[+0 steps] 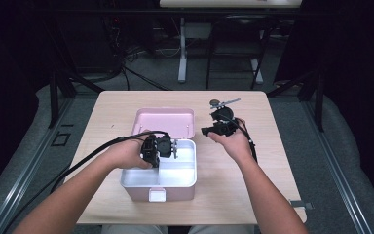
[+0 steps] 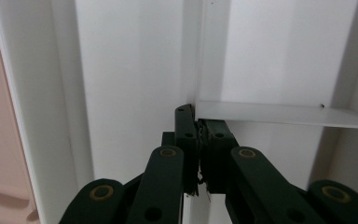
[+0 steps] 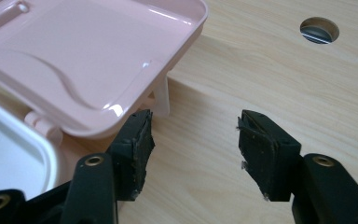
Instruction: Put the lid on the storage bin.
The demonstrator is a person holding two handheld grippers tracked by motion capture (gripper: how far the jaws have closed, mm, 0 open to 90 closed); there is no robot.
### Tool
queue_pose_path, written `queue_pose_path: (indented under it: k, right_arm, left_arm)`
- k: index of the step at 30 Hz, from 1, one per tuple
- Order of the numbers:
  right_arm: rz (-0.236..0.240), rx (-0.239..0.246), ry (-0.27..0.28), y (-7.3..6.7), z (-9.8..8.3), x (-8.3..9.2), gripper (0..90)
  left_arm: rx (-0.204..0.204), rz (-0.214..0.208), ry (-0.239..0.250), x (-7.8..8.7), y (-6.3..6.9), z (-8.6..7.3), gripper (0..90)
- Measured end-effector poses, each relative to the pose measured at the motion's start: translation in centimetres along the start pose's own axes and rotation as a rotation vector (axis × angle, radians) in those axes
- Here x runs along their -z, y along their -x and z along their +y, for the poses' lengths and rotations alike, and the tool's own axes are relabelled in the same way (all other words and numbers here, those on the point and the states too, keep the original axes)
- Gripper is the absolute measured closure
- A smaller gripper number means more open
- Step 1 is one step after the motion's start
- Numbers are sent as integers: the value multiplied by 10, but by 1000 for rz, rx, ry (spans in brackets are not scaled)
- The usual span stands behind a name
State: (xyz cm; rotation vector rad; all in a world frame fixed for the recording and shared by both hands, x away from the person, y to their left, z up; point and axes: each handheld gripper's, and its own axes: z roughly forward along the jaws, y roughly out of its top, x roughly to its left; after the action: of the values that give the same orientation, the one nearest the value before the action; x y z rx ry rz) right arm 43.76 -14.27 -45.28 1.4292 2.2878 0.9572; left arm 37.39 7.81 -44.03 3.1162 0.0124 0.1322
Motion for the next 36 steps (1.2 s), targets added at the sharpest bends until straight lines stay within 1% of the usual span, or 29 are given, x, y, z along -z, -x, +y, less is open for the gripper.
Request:
queue_pose_path:
  k: [1,3,5,8,11,14,16,17,18,21,24,26,30,31,36]
  right_arm:
    - [2,0,-1,-1,2,-2,486]
    - [13,-22,-3,-3,9,-6,503]
    - [29,-57,-1,-3,13,-11,519]
    - [31,-90,-7,-4,18,-19,548]
    - [39,-114,-6,-5,23,-26,573]
    - [34,-117,-8,-8,27,-32,593]
    - [45,-139,13,-10,29,-37,612]
    - [46,-151,14,-11,30,-38,623]
    - [39,-150,14,-12,31,-41,631]
    - [4,-148,-10,-12,34,-50,659]
    - [10,-180,-28,-10,37,-57,697]
    - [-3,-193,-46,-10,39,-62,706]
    - [-22,-206,-53,-11,43,-70,745]
    - [-18,-219,-61,-11,43,-73,754]
    - [-22,-245,-80,-10,43,-82,763]
  left_arm:
    - [-2,4,1,0,0,0,870]
    - [-4,6,-2,0,0,0,869]
    - [-4,8,-3,0,1,0,869]
    - [-4,8,-2,0,1,0,869]
    - [-4,10,-2,0,1,0,869]
    - [-4,8,-2,0,1,0,869]
    - [-4,4,1,0,0,0,870]
    - [-4,4,1,0,0,0,870]
    - [-4,4,2,0,0,0,870]
    - [-3,1,1,0,0,0,870]
    - [-4,1,-2,0,0,0,870]
    - [-4,0,-2,0,0,0,871]
    - [-5,1,-1,0,0,0,870]
    - [-5,2,2,0,0,-1,870]
    - [-3,-1,8,0,-1,-1,871]
